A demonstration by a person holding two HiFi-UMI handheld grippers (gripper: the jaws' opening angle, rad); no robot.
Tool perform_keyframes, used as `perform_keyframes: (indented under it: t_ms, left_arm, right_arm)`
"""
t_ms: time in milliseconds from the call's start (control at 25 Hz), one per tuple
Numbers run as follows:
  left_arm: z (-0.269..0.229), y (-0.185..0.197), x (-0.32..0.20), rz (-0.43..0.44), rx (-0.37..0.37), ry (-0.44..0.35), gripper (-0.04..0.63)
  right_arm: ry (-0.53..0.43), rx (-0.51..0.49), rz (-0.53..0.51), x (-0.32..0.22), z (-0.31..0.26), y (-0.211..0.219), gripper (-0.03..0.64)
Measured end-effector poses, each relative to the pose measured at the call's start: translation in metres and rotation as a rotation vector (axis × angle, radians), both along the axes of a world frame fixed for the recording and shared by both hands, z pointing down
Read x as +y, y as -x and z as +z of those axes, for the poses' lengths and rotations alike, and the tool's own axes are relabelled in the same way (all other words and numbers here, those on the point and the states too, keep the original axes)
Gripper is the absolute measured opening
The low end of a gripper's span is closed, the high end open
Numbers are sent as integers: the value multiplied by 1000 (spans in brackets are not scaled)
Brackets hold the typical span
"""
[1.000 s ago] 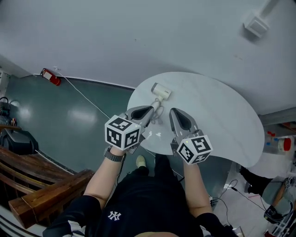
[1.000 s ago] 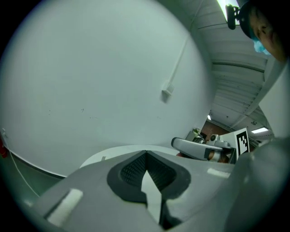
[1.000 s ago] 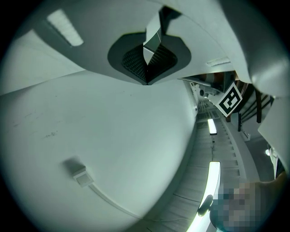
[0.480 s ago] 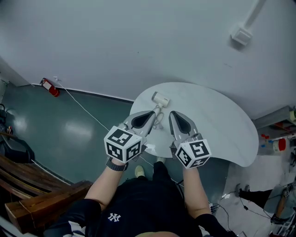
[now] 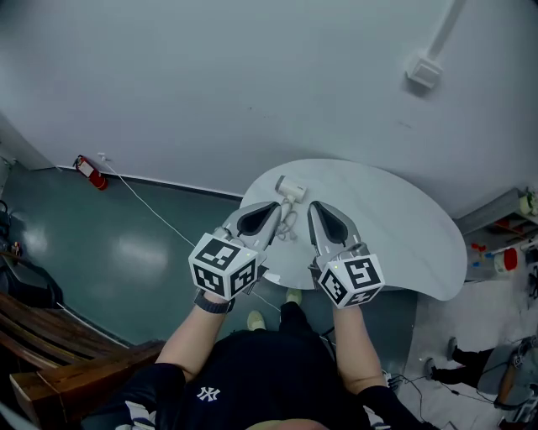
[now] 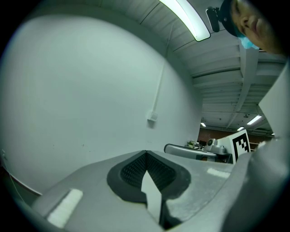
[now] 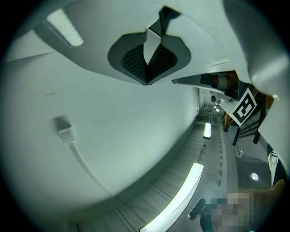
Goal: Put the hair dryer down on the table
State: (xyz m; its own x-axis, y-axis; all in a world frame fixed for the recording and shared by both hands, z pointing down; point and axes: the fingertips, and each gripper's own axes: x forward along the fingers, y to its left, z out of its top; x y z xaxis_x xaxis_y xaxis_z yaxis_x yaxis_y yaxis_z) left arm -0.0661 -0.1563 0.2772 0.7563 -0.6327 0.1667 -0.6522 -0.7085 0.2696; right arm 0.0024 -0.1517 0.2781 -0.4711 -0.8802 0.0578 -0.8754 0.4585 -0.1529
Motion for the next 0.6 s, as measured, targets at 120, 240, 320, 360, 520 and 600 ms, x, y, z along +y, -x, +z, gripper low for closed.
perform_keyframes:
  t_ms: [120, 240, 320, 360, 520, 600]
  left_arm:
    - [-4, 2, 1, -4, -3, -11, 0]
    - [-7, 5, 1, -7, -1, -20, 0]
    - [-9, 7, 1, -10, 2, -23, 0]
    - [-9, 8, 1, -12, 3, -24, 0]
    - [-10, 10, -1, -16, 1, -21, 0]
    - [-9, 10, -3, -17, 1, -20, 0]
  right_arm:
    - [-5, 3, -5, 1, -5, 4, 20]
    - [-12, 10, -7, 2, -8, 7, 20]
    - [-25, 5, -8, 3, -11, 9, 20]
    - [-34, 2, -9, 4, -13, 9, 20]
    - [-39, 6, -8, 4, -15, 10, 20]
    - [-36, 7, -8, 1, -14, 11, 20]
